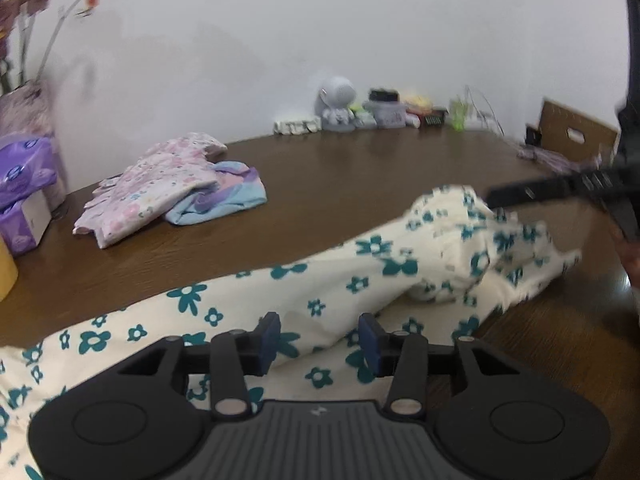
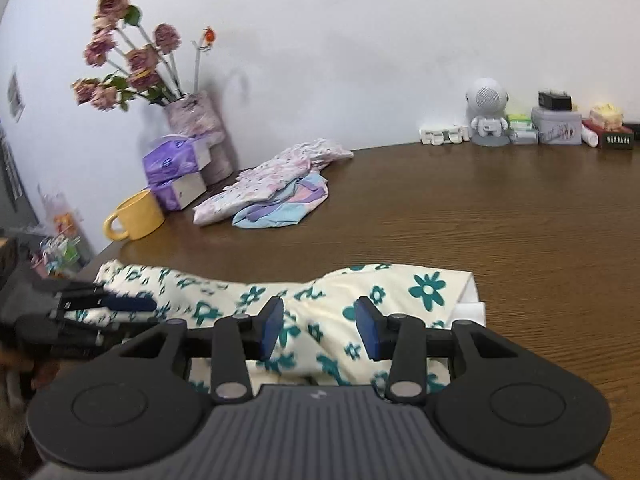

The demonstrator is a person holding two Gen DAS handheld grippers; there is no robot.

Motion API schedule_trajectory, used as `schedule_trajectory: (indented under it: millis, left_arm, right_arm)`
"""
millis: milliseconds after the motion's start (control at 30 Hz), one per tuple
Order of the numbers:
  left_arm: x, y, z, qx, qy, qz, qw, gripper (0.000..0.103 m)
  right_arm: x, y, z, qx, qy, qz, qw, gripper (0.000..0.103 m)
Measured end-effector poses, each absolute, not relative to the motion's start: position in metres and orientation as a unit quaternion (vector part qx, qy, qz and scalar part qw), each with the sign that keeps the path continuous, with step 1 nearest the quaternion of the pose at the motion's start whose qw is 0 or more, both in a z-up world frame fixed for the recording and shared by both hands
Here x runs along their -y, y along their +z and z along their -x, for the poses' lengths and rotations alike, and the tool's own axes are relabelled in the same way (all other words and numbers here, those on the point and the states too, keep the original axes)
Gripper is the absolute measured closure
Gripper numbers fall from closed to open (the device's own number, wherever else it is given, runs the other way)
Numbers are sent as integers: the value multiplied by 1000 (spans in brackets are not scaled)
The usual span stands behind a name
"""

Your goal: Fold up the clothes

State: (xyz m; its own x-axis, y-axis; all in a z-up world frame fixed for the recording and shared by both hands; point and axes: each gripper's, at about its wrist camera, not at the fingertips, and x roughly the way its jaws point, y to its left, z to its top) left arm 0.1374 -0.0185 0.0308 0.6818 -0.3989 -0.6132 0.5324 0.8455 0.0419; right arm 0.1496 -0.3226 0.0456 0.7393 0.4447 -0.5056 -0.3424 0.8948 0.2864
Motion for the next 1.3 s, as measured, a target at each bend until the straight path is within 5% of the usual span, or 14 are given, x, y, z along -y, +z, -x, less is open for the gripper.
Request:
schedule_trajectory:
  millis: [167, 200, 233, 267, 533, 767, 867, 1133, 1200, 1233, 1300]
  left_arm:
    - [28, 25, -134, -288, -257, -173, 906, 66]
    - [30, 23, -134, -286, -260, -182, 904, 75]
    - [31, 22, -133, -286, -264, -191, 901, 97]
    - [33, 22, -133, -285, -265, -200, 899, 100]
    - [36, 29, -107, -252, -249, -243, 903, 102]
    - [20, 28, -106, -267, -227, -203, 914, 87]
    - [12, 29, -111, -266, -199, -203, 921, 62]
    - [23, 23, -122, -273, -218, -242, 905, 61]
    - [28, 21, -123, -269, -219, -256, 902, 72]
    - [30, 20, -123, -267, -220, -263, 901, 100]
    - [35, 18, -124, -263, -221, -277, 898, 102]
  right_arm:
    - [314, 29, -170, -314, 187, -106, 925, 61]
    - [314, 26, -171, -318, 184, -109, 924, 61]
    - [314, 23, -172, -322, 181, -112, 923, 61]
    - [315, 20, -173, -326, 178, -116, 921, 60]
    - [319, 7, -169, -332, 154, -123, 922, 59]
    - [316, 4, -165, -323, 149, -114, 928, 58]
    - [318, 3, -164, -320, 150, -121, 928, 58]
    - [319, 2, -163, -315, 152, -123, 929, 57]
    - [319, 1, -162, -314, 153, -123, 929, 57]
    - [319, 1, -162, -314, 153, -123, 929, 57]
    - [319, 1, -162, -313, 154, -122, 929, 57]
